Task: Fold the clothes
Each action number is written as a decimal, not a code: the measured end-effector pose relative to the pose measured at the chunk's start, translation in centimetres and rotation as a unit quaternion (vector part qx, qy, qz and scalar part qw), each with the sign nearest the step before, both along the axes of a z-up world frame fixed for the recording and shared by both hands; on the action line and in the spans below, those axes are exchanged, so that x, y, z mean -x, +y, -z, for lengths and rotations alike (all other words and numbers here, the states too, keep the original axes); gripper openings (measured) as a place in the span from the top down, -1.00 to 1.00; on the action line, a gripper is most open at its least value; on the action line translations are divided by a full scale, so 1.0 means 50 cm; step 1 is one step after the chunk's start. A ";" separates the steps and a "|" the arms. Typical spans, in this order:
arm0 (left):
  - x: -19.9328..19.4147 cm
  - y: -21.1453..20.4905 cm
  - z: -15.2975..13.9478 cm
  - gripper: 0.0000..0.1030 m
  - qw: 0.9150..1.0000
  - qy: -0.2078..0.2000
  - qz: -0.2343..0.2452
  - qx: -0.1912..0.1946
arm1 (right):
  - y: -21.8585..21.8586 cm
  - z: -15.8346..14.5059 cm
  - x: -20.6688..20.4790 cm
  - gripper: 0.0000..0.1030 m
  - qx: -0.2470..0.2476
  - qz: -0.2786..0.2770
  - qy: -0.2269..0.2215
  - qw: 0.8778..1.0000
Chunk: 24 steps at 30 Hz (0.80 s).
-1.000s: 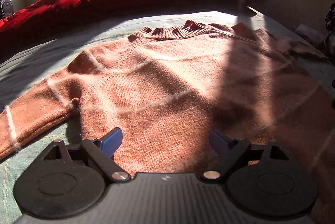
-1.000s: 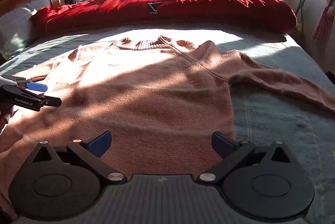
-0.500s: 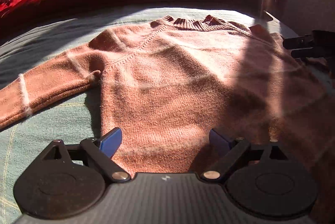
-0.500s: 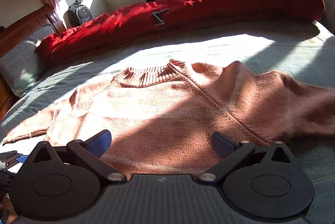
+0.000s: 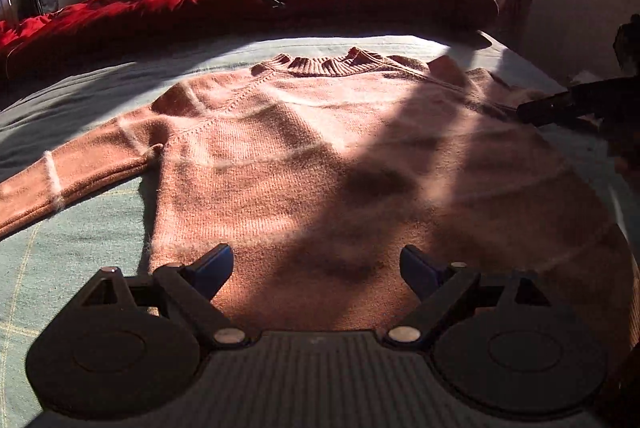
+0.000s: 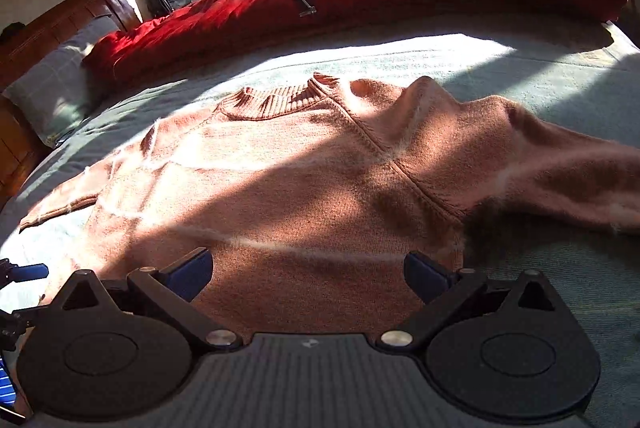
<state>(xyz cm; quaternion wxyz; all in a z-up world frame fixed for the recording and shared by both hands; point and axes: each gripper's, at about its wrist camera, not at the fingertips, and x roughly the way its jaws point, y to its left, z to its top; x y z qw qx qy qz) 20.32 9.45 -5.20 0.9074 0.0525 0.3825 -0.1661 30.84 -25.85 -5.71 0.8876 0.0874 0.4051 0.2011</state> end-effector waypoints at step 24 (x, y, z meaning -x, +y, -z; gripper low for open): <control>0.115 0.079 0.031 -0.80 0.999 0.030 0.011 -0.033 | 0.054 0.050 0.138 -1.00 0.197 -0.140 -0.018 0.970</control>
